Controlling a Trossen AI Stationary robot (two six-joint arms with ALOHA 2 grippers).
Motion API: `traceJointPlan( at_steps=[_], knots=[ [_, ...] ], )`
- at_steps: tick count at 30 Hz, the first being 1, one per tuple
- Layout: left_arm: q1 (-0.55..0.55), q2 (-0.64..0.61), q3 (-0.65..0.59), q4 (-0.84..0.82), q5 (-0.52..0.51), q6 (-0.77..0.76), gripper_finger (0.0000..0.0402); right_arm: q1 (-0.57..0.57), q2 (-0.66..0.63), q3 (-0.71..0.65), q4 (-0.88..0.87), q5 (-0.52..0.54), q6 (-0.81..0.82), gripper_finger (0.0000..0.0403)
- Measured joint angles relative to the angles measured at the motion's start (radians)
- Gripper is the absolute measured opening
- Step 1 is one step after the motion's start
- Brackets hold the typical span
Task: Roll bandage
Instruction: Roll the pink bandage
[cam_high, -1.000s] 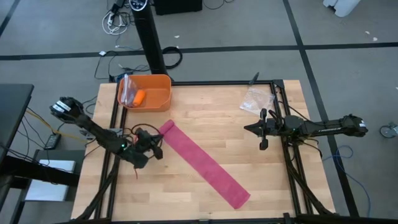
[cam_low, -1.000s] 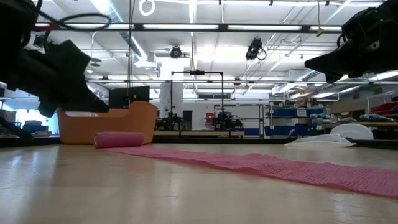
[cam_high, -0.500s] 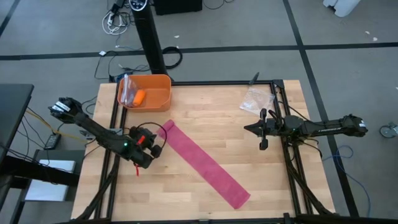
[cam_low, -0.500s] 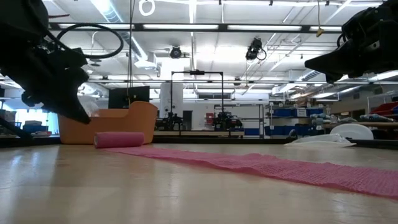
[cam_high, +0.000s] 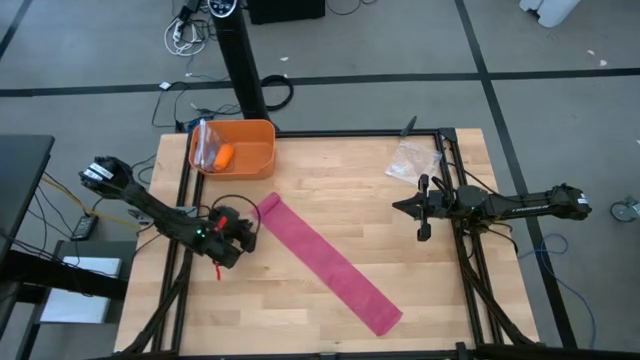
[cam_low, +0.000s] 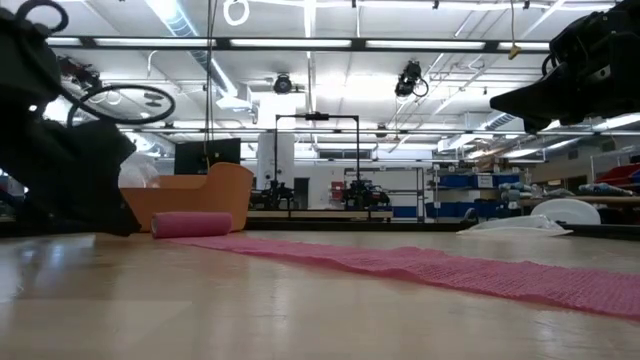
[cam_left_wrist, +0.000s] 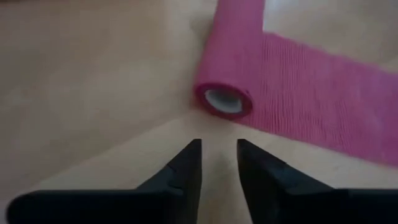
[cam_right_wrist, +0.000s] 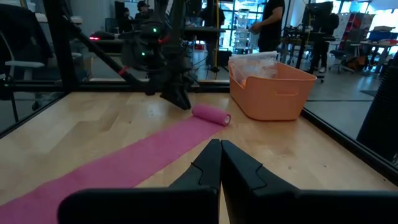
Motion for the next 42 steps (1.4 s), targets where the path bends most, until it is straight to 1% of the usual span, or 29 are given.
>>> traceJointPlan(
  at_steps=[2, 5, 7, 11, 15, 21, 31, 36, 42],
  knots=[
    [0.0, 0.0, -0.037, 0.08, -0.039, -0.006, 0.0122, 0.0, 0.0, 0.0, 0.0, 0.0, 0.0, 0.0006],
    [0.0, 0.0, -0.072, 0.162, -0.112, -0.005, 0.0127, 0.0, 0.0, 0.0, 0.0, 0.0, 0.0, 0.0007],
    [0.0, 0.0, -0.08, 0.18, -0.143, 0.0, 0.0127, 0.0, 0.0, 0.0, 0.0, 0.0, 0.0, 0.0008],
    [0.0, 0.004, -0.086, 0.175, -0.167, 0.002, 0.0127, 0.0, 0.0, 0.0, 0.0, 0.0, 0.0, 0.0007],
    [0.002, 0.011, -0.086, 0.171, -0.178, 0.002, 0.0127, 0.0, 0.0, 0.0, 0.0, 0.0, 0.0, 0.0006],
    [0.022, 0.053, -0.086, 0.182, -0.169, 0.002, 0.0127, 0.0, 0.0, 0.0, 0.0, 0.0, 0.0, 0.0008],
    [0.06, 0.123, -0.086, 0.298, -0.167, 0.013, 0.0126, 0.0, 0.0, 0.0, 0.0, 0.0, 0.0, 0.0008],
    [0.093, 0.159, -0.086, 0.372, -0.169, 0.066, 0.0126, 0.0, 0.0, 0.0, 0.0, 0.0, 0.0, 0.0007],
    [0.151, 0.21, -0.086, 0.49, -0.195, 0.178, 0.0126, 0.0, 0.0, 0.0, 0.0, 0.0, 0.0, 0.0008]
  ],
)
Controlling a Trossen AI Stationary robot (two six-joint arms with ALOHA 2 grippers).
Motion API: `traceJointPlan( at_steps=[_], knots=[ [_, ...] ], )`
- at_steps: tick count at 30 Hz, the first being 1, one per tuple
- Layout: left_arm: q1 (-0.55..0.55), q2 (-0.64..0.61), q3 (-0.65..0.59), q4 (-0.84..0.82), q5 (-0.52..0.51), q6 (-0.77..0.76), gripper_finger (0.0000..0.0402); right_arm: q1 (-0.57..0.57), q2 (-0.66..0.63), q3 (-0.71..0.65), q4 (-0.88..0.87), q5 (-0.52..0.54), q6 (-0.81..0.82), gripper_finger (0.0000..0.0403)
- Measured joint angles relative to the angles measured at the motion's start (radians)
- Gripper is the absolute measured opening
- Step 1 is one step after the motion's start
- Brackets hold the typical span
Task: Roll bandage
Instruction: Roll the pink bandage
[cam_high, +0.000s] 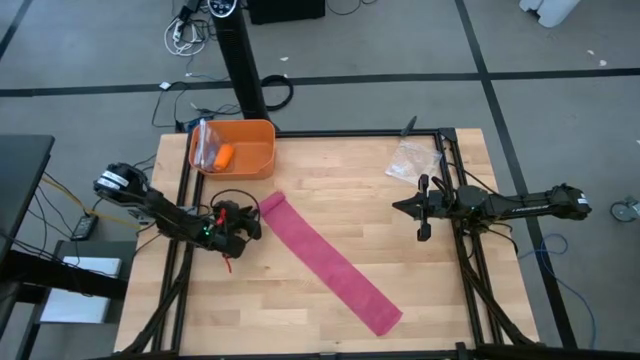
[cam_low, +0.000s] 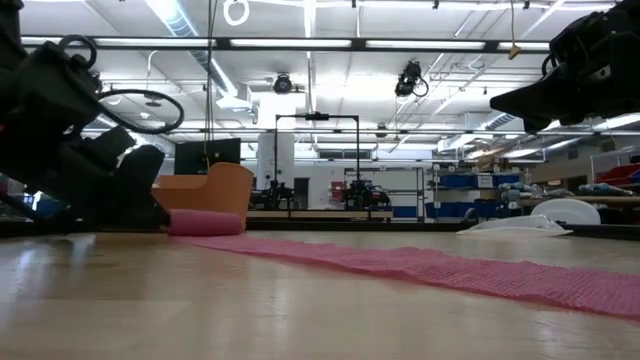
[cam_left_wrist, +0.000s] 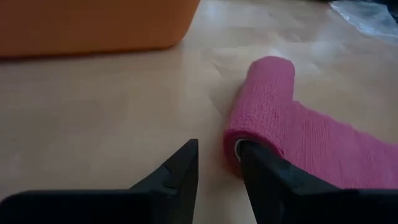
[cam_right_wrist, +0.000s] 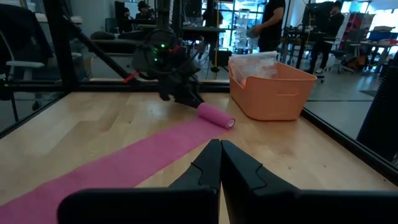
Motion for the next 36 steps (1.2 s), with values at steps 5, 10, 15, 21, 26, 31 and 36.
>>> traceJointPlan(
  at_steps=[5, 10, 15, 21, 26, 31, 36],
  knots=[
    [0.05, 0.061, 0.0, 0.159, -0.003, 0.166, 0.0126, 0.0, 0.0, 0.0, 0.0, 0.0, 0.0, 0.0007],
    [0.089, 0.139, 0.0, 0.352, 0.024, 0.355, 0.0118, 0.0, 0.0, 0.0, 0.0, 0.0, 0.0, 0.0008],
    [0.114, 0.226, 0.002, 0.562, 0.063, 0.542, 0.0061, 0.0, 0.0, 0.0, 0.0, 0.0, 0.0, 0.0007],
    [0.125, 0.314, 0.029, 0.71, 0.082, 0.673, 0.0013, 0.0, 0.0, 0.0, 0.0, 0.0, 0.0, 0.0009],
    [0.125, 0.321, 0.055, 0.767, 0.036, 0.794, 0.0011, 0.0, 0.0, 0.0, 0.0, 0.0, 0.0, 0.0007],
    [0.125, 0.318, 0.077, 0.963, 0.008, 1.029, 0.0008, 0.0, 0.0, 0.0, 0.0, 0.0, 0.0, 0.0008],
    [0.126, 0.318, 0.105, 1.17, 0.005, 1.304, 0.0007, 0.0, 0.0, 0.0, 0.0, 0.0, 0.0, 0.0007]
  ],
)
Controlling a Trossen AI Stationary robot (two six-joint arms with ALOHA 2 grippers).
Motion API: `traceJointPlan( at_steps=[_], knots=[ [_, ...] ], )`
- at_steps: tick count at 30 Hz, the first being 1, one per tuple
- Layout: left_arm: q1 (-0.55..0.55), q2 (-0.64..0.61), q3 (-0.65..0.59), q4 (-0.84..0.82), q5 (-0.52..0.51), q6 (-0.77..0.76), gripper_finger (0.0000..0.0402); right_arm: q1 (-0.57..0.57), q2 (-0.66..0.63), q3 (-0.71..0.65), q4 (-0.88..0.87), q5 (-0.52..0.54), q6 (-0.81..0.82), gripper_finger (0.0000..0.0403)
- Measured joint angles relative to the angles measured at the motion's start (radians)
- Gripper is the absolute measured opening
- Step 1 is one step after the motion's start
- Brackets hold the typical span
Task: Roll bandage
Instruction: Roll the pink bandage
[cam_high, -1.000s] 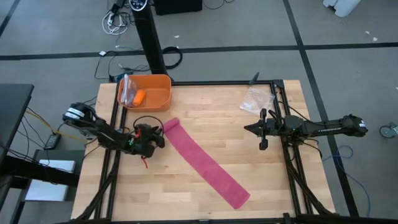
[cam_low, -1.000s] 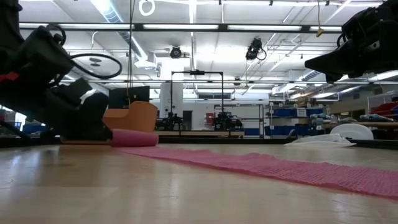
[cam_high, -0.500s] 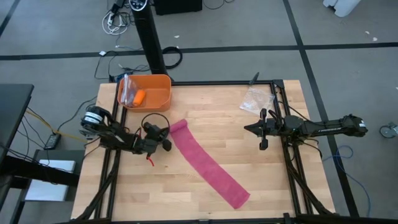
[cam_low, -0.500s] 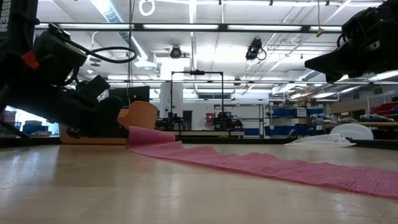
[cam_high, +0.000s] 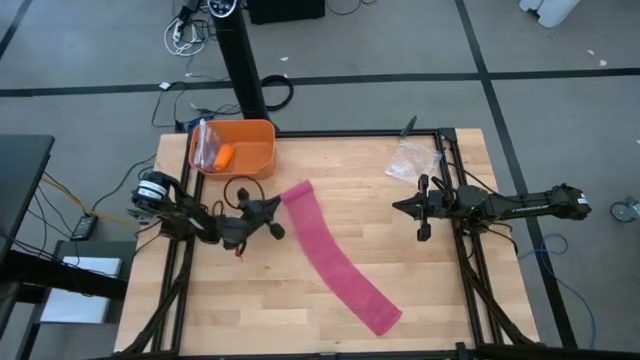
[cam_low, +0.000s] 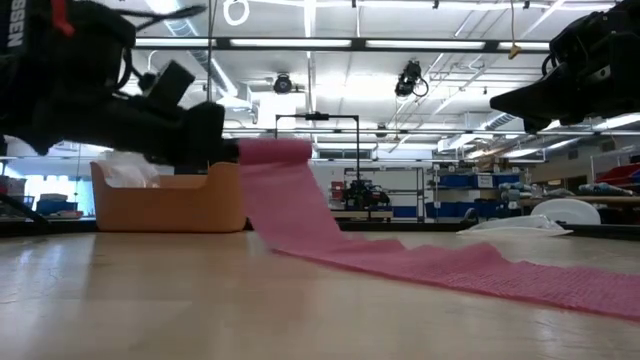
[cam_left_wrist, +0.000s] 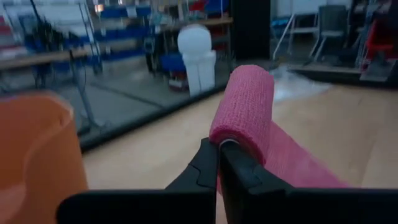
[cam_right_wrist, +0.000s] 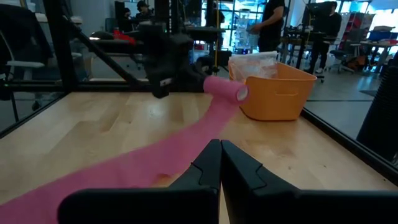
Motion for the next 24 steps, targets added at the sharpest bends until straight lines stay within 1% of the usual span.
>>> traceJointPlan(
  at_steps=[3, 7, 12, 15, 17, 21, 24],
  knots=[
    [0.0, -0.001, 0.011, 0.033, 0.0, 0.086, 0.0006, 0.0, 0.0, 0.0, 0.0, 0.0, 0.0, 0.0006],
    [0.005, -0.015, 0.028, 0.027, 0.004, 0.101, 0.0006, 0.0, 0.0, 0.0, 0.0, 0.0, 0.0, 0.0006],
    [0.014, -0.014, 0.043, 0.028, 0.008, 0.198, 0.0006, 0.0, 0.0, 0.0, 0.016, 0.0, -0.017, 0.0008],
    [0.036, -0.025, 0.044, 0.03, 0.034, 0.193, 0.0006, 0.0, 0.0, 0.0, 0.081, 0.0, -0.058, 0.0007],
    [0.049, -0.035, 0.044, 0.022, 0.06, 0.173, 0.0006, 0.0, 0.0, 0.0, 0.121, 0.0, -0.06, 0.0007],
    [0.081, -0.045, 0.044, 0.009, 0.079, 0.172, 0.0005, 0.0, 0.0, 0.0, 0.174, 0.0, -0.061, 0.0008],
    [0.118, -0.046, 0.044, 0.006, 0.122, 0.161, 0.0005, 0.0, 0.0, 0.0, 0.226, 0.0, -0.06, 0.0007]
  ],
)
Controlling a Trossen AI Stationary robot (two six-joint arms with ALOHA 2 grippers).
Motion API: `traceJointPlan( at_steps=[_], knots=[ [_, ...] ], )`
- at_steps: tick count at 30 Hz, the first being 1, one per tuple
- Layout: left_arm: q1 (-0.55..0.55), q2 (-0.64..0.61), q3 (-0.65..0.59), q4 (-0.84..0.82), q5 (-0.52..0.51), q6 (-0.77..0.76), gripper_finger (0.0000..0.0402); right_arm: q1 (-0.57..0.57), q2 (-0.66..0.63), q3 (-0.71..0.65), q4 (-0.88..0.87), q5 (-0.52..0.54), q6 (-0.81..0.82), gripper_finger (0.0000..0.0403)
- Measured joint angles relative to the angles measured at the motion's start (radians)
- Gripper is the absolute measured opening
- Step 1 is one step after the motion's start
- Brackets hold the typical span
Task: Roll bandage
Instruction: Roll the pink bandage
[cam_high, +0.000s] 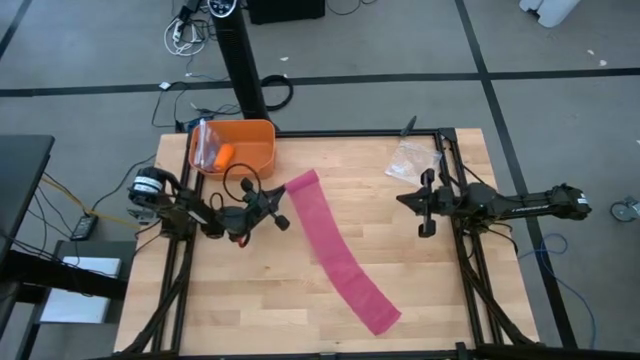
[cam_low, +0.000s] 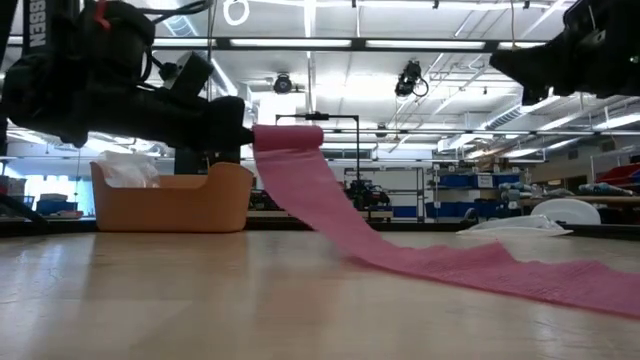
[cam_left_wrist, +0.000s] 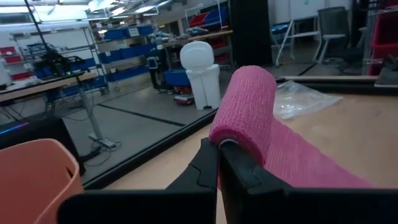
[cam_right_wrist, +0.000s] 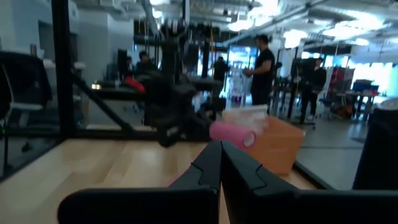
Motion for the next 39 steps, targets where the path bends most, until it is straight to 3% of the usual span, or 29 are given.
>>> traceJointPlan(
  at_steps=[6, 11, 16, 23, 30, 39],
  knots=[
    [0.087, 0.0, 0.0, -0.013, 0.141, -0.04, 0.0005, 0.0, 0.0, 0.0, 0.07, 0.0, 0.008, 0.0008],
    [0.136, 0.0, 0.0, -0.015, 0.191, -0.04, 0.0005, 0.0, 0.015, 0.0, 0.063, 0.0, 0.037, 0.0006],
    [0.176, 0.0, -0.004, -0.017, 0.245, -0.023, 0.0005, 0.001, 0.075, 0.0, 0.063, -0.043, 0.172, 0.0005],
    [0.226, 0.0, -0.041, -0.021, 0.344, -0.072, 0.0005, 0.041, 0.242, 0.0, 0.114, -0.121, 0.207, 0.0013],
    [0.227, 0.0, -0.064, -0.02, 0.35, -0.092, 0.0005, 0.172, 0.456, 0.1, 0.156, -0.159, 0.112, 0.0004],
    [0.226, 0.0, -0.068, -0.027, 0.361, -0.093, 0.0005, 0.337, 0.759, 0.397, -0.12, -0.149, 0.164, 0.002]
  ],
)
